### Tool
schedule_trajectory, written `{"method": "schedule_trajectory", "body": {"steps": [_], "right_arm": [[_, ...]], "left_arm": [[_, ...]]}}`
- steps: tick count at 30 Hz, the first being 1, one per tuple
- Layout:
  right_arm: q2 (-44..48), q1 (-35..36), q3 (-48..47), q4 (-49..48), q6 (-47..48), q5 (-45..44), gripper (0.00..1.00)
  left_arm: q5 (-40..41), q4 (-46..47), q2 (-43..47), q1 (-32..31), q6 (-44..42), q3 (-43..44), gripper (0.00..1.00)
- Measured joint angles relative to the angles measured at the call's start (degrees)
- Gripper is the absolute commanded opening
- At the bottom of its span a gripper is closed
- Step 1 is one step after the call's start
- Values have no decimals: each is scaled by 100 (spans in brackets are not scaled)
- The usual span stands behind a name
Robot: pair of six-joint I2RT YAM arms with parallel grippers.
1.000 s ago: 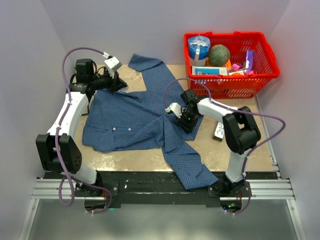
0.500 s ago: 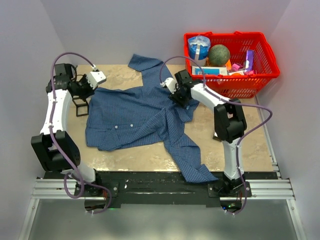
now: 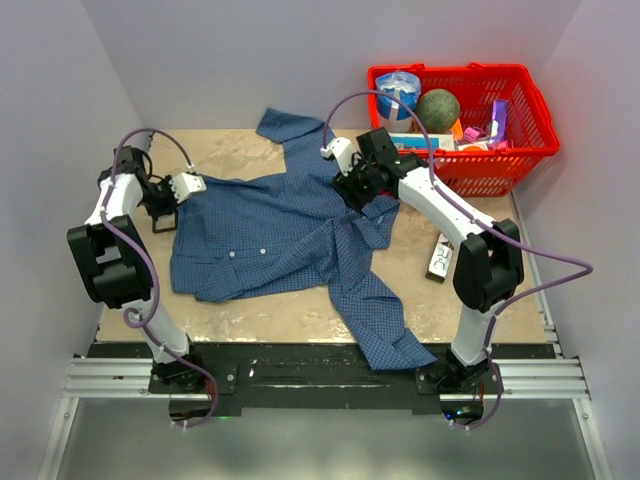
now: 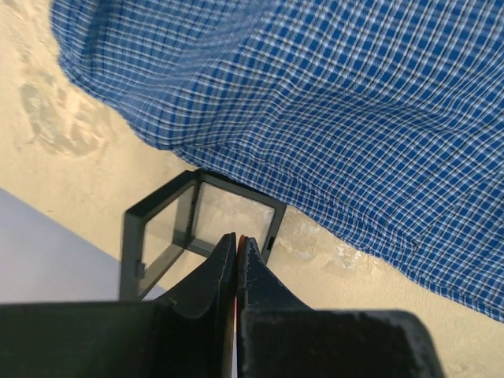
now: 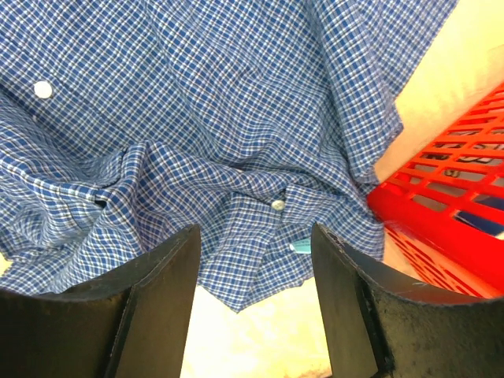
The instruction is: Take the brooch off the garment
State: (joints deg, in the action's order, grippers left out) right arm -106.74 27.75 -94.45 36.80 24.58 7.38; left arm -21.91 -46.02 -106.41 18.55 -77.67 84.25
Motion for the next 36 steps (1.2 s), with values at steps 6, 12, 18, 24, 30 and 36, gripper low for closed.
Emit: {"method": "schedule_trajectory", "body": {"steps": [6,12,18,24,30,36], "right_arm": [[-24,0,0,52,-136,120,62],[-177,2,-2,68,-164,120,62],[-372,2,-9,109,-190,120,63],[-433,2,-9,133,-234,118,63],[-435,2,-20,136,-251,116,63],[-437,11,-26,140,-247,68,63]], "left_arm": [[304,848,7,-22,-61,-581,0],[651,1864,103,-31,-101,-1408,0],[859,2664,262,-81,-81,-1860,0],[918,3099,315,-133,59,-1816,0],[968,3222,289,-146,116,-1683,0],[1088,3342,96,-264,188,-1572,0]]}}
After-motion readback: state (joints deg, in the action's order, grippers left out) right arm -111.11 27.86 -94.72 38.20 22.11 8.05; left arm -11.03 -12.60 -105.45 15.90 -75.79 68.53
